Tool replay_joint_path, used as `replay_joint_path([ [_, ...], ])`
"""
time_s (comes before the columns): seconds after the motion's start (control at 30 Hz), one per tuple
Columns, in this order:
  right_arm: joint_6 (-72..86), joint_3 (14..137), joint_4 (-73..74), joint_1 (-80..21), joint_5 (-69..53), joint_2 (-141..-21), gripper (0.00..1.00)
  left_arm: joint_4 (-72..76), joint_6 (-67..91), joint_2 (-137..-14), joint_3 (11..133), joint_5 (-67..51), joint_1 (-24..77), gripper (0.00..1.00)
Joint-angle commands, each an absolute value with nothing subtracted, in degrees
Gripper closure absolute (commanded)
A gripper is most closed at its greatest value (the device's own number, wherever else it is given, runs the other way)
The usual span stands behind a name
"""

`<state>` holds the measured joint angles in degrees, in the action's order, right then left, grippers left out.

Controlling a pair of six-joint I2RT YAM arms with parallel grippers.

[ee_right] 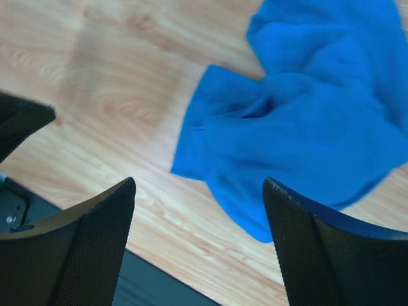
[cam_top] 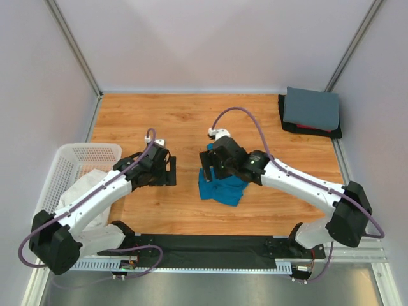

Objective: Fold and stack the t-shirts
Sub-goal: Flatten the tshirt out

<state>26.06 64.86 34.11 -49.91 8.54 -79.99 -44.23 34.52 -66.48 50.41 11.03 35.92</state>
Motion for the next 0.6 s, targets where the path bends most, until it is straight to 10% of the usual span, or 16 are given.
replay_joint_path([
  [0.0, 25.9, 69.4, 34.8, -55.8, 11.8, -82.8, 0.19, -45.0, 38.4, -61.8, 48.1, 12.2, 33.2, 0.09],
  [0.2, 27.5, 70.7, 33.7, -58.7, 8.9, -91.3, 0.46, -45.0, 42.5, -53.5, 43.5, 8.9, 27.7, 0.09],
  [0.57, 34.0, 80.9, 44.2, -59.5, 21.5, -108.7, 0.50, -45.5, 43.7, -46.2, 38.7, 7.0, 27.4, 0.09],
])
